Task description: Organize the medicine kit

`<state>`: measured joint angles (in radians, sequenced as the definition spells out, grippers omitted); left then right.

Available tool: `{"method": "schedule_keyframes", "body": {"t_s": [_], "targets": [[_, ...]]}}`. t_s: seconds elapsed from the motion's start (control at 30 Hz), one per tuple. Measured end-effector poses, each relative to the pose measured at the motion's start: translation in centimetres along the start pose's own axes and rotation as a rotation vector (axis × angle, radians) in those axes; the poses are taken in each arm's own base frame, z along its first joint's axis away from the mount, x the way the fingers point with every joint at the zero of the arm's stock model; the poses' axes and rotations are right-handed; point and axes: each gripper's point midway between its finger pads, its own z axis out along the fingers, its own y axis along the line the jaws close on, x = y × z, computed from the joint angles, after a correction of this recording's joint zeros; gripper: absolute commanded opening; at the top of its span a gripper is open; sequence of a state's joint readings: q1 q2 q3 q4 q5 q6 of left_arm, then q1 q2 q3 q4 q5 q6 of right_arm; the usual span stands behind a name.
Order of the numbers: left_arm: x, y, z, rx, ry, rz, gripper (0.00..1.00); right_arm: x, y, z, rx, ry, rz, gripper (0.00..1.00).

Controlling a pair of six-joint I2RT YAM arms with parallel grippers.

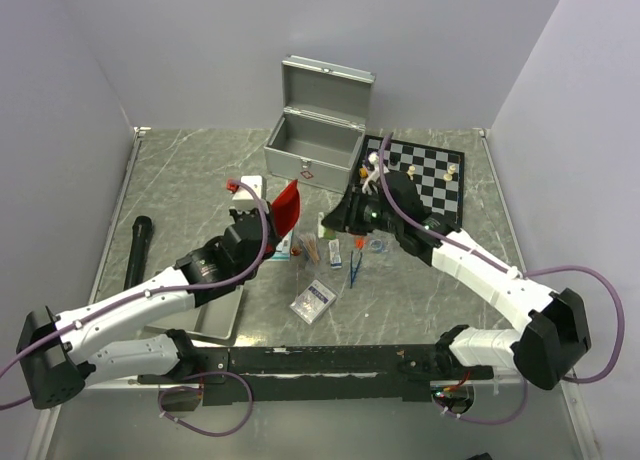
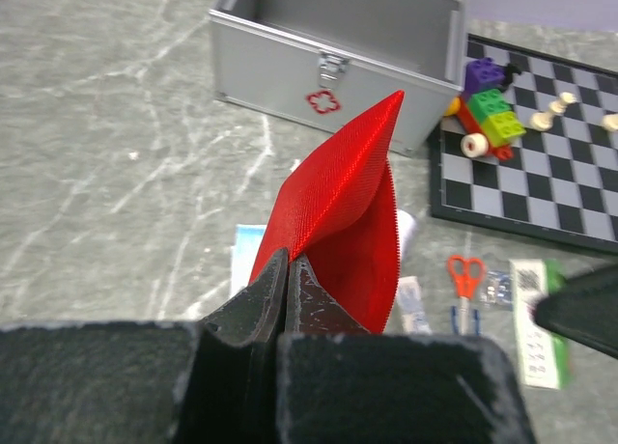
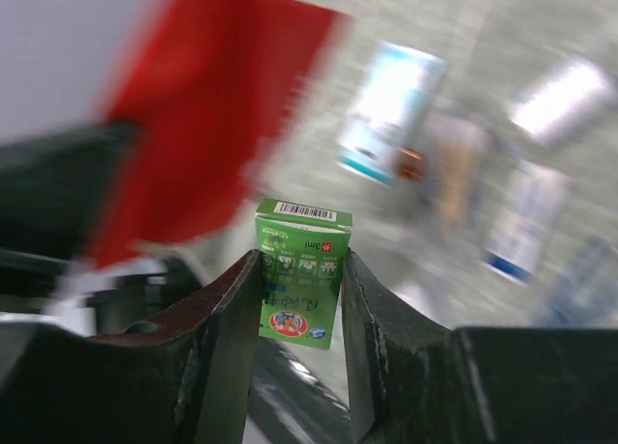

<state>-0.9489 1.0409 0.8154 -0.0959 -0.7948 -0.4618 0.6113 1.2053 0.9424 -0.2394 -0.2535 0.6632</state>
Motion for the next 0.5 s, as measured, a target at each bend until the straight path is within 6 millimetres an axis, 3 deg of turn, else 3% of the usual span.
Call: {"method": "schedule_keyframes", "body": {"t_s": [0.17, 0.5], "targets": [[0.1, -1.4, 0.2, 0.04, 0.016, -0.053, 0.01, -1.9, 4.4, 1.0, -0.165, -0.027, 0.049, 0.33], [-0.1, -2.9, 0.9, 0.047, 0.024, -0.15, 0.01, -3.2, 7.0, 2.3, -0.283, -0.046, 0.161, 0.33]]}}
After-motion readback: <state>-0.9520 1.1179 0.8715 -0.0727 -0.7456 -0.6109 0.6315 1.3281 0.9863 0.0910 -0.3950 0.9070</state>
